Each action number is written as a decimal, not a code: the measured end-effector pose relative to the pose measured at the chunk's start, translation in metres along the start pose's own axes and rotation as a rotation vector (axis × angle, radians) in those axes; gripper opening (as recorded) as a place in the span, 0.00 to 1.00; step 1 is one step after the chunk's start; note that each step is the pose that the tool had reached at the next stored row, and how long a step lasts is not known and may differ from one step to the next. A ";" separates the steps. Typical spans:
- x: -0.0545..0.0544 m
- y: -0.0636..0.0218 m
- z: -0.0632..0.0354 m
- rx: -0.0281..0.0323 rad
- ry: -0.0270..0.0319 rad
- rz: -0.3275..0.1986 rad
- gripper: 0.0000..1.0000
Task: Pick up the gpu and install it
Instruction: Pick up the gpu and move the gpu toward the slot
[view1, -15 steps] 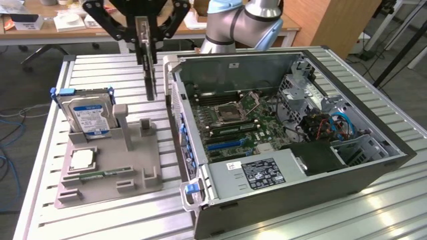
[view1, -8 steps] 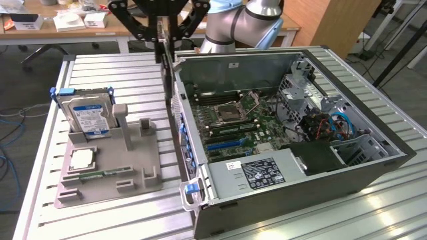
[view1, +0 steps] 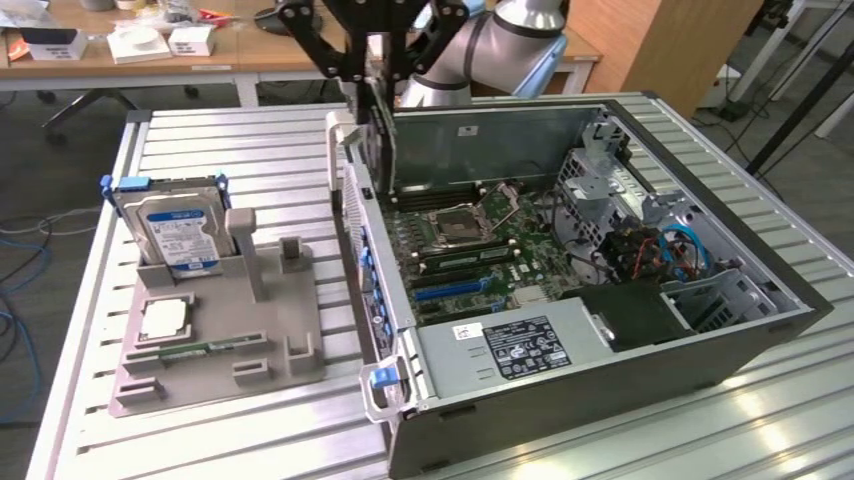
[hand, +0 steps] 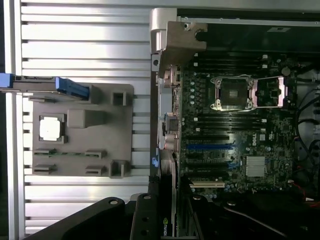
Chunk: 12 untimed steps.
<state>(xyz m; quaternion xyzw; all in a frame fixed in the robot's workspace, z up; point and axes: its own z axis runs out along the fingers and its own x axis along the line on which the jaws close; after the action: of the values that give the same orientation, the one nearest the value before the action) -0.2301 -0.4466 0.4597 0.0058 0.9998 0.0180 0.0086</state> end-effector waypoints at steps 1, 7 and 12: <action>-0.005 0.0000 0.0001 0.0001 0.0000 0.000 0.26; -0.031 0.0004 0.0006 0.0000 0.0000 0.000 0.26; -0.054 0.0006 0.0010 -0.0001 -0.0001 0.000 0.26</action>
<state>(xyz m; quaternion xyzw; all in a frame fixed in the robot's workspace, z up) -0.1759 -0.4466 0.4596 0.0058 0.9998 0.0180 0.0087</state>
